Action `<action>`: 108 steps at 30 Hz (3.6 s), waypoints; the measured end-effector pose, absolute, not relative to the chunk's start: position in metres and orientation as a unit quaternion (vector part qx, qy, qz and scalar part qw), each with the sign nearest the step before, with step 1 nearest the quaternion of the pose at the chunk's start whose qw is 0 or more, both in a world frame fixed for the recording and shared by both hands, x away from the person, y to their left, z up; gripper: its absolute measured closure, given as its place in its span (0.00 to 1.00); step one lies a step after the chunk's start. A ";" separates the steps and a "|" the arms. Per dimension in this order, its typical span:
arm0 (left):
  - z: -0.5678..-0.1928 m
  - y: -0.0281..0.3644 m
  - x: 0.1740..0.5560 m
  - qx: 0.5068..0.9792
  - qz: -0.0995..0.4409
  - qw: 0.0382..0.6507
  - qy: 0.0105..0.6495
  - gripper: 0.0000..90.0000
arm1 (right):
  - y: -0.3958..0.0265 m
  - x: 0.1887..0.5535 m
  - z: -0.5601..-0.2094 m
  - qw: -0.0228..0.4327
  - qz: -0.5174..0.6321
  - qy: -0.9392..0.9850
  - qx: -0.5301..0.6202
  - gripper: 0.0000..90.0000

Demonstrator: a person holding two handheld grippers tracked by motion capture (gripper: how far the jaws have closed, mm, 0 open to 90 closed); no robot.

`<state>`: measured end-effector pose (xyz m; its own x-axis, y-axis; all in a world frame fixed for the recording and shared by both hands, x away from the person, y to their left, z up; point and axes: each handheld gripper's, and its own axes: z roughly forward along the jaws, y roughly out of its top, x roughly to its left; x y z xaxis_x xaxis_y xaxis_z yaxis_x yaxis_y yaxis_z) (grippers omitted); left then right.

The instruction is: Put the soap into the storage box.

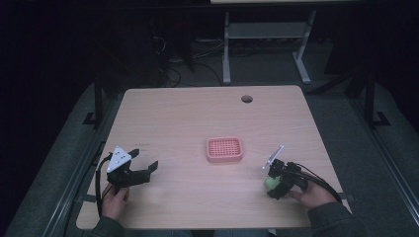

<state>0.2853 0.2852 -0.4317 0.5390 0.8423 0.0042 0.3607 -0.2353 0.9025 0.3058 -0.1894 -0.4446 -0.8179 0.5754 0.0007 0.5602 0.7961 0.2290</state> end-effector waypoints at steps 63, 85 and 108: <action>-0.430 0.287 0.284 0.738 0.257 0.472 0.408 0.16 | -0.145 0.341 -0.395 0.050 0.156 0.955 0.248 0.29; -0.430 0.286 0.284 0.741 0.258 0.470 0.404 0.16 | -0.108 0.366 -0.386 0.045 0.152 0.961 0.227 0.29; -0.429 0.287 0.284 0.738 0.259 0.474 0.406 0.16 | -0.086 0.389 -0.375 0.046 0.158 0.960 0.227 0.29</action>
<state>0.2838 0.2870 -0.4290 0.5370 0.8436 -0.0024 0.3529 -0.2220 0.9089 0.3892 -0.0859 -0.3745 -0.8927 0.4502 -0.0169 0.4211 0.8471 0.3244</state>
